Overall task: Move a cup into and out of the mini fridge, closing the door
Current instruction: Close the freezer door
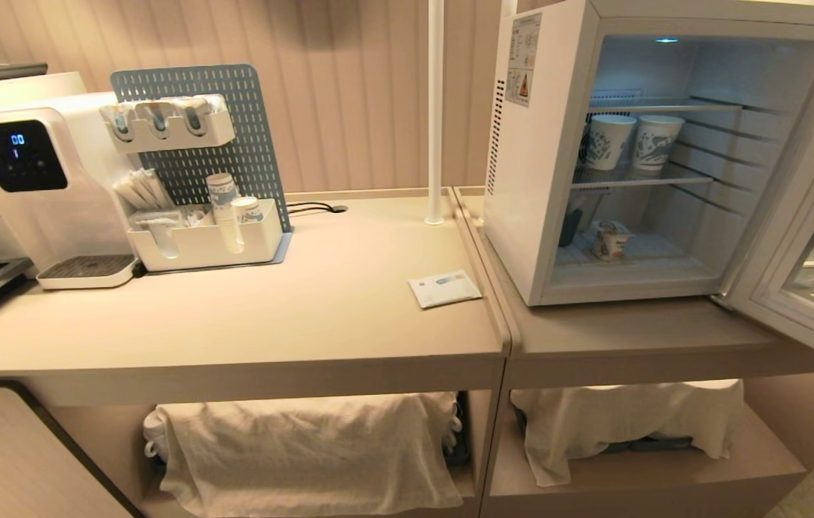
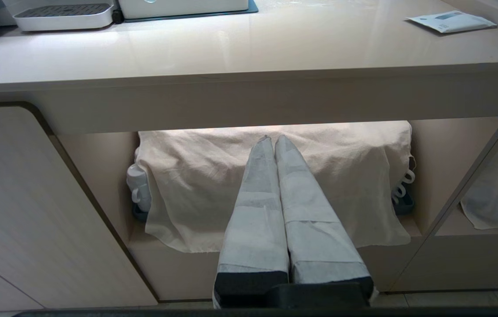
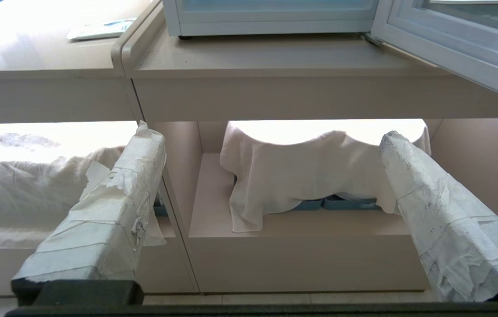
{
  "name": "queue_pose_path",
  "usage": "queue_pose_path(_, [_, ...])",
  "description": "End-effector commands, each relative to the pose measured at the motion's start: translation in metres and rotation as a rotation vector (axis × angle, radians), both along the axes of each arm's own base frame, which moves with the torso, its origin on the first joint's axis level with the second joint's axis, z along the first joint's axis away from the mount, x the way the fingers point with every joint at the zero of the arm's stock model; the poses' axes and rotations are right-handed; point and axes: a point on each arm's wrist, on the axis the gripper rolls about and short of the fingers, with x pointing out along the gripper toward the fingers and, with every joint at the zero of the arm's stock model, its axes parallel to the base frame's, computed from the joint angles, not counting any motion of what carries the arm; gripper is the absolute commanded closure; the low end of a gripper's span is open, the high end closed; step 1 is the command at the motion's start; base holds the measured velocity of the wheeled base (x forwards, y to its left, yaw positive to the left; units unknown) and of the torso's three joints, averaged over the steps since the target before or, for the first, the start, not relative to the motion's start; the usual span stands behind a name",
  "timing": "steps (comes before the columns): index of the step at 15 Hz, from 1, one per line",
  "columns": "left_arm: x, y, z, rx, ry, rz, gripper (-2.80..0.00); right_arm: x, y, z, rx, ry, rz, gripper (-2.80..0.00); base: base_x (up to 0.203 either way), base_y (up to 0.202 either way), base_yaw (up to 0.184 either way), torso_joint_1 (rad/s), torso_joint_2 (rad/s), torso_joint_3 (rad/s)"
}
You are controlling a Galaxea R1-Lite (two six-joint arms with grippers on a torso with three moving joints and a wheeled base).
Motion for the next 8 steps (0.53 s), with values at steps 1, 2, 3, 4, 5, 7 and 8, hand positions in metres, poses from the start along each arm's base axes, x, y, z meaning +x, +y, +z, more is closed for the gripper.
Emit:
queue_pose_path(1, [0.0, 0.0, -0.0001, 0.0, 0.0, 0.0, 0.0, 0.0013, 0.0, -0.0014, -0.001, -0.016, 0.0, -2.8, 0.0, 0.0, 0.0, 0.0, 0.0, 0.0])
queue_pose_path(2, [0.0, 0.0, -0.0001, 0.0, 0.0, 0.0, 0.0, 0.0014, -0.0001, -0.0016, 0.001, -0.017, -0.002, -2.8, 0.0, 0.0, 0.0, 0.0, 0.0, 0.0])
queue_pose_path(3, [0.0, 0.0, -0.0001, 0.0, 0.0, 0.0, 0.0, 0.0014, -0.0001, -0.0017, 0.006, -0.016, -0.004, -2.8, 0.0, 0.0, 0.0, 0.0, 0.0, 0.0])
queue_pose_path(4, [0.0001, 0.0, -0.0001, 0.0, 0.001, 0.0, 0.0, 0.0014, -0.0001, -0.0016, 0.022, -0.017, -0.002, -2.8, 0.0, 0.0, 0.0, 0.0, 0.0, 0.0])
queue_pose_path(5, [0.0, 0.0, -0.0001, 0.0, 0.0, 0.0, 0.0, 0.0014, -0.0001, -0.0016, 0.023, -0.017, -0.002, -2.8, 0.0, 0.0, 0.0, 0.0, 0.0, 0.0])
queue_pose_path(7, [0.0, 0.0, -0.0001, 0.0, 0.0, 0.0, 0.0, 0.0014, -0.0001, -0.0016, 0.024, -0.017, -0.004, -2.8, 0.0, 0.0, 0.0, 0.0, 0.0, 0.0])
queue_pose_path(8, [0.0, 0.0, -0.0001, 0.0, 0.0, 0.0, 0.0, 0.0014, -0.0001, -0.0014, 0.032, -0.019, -0.004, -2.8, 0.0, 0.0, 0.0, 0.0, 0.0, 0.0])
